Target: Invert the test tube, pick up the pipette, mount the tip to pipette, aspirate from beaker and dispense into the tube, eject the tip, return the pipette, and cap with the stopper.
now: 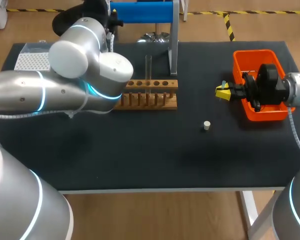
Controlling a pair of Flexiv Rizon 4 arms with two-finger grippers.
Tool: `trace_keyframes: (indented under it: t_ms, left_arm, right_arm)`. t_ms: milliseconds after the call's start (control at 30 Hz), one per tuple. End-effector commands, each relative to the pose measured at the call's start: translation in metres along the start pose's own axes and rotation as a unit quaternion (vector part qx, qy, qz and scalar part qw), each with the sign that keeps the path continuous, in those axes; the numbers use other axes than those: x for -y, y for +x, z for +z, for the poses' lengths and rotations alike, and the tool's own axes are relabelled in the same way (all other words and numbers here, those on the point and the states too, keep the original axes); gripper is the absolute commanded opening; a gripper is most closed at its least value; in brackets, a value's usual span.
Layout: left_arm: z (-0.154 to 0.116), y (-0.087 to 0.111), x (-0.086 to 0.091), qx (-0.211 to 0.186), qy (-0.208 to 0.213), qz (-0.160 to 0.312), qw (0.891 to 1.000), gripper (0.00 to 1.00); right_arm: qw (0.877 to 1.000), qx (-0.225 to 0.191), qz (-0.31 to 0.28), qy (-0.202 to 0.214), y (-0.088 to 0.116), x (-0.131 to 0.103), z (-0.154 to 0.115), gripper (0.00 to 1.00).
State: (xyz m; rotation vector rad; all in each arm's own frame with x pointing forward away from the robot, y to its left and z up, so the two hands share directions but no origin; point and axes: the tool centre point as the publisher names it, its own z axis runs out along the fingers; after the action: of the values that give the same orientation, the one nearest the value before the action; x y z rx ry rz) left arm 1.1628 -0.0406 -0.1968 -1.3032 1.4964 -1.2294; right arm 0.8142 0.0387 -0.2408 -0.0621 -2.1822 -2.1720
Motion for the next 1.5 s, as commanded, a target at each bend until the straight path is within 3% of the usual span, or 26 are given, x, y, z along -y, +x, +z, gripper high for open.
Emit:
trace_keyframes:
  t_ms: [33,1500]
  left_arm:
    - [0.0044,0.0020,-0.0051,0.002,0.007,-0.001,1.000,0.46]
    - [0.0103,-0.0004,-0.0072,0.009,0.018,-0.007,1.000,0.45]
  right_arm:
    - [1.000,0.000,0.000,0.000,0.0010,-0.0004,-0.0010,0.00]
    - [1.000,0.000,0.000,0.000,0.0010,-0.0004,-0.0010,0.00]
